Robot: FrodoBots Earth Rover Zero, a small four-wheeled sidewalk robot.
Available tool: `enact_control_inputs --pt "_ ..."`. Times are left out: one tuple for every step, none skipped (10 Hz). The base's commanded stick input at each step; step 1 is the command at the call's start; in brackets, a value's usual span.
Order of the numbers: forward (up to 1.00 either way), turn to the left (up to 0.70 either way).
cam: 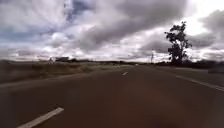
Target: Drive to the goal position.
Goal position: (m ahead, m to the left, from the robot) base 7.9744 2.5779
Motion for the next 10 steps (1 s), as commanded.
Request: enact_control_inputs --pt "1.00 -0.36" --pt "1.00 -0.36" --pt "1.00 -0.02" --pt "1.00 -0.09" --pt "1.00 -0.16" --pt "1.00 -0.23" --pt "1.00 -0.30" --pt "1.00 -0.36" --pt "1.00 -0.36" --pt "1.00 -0.36"
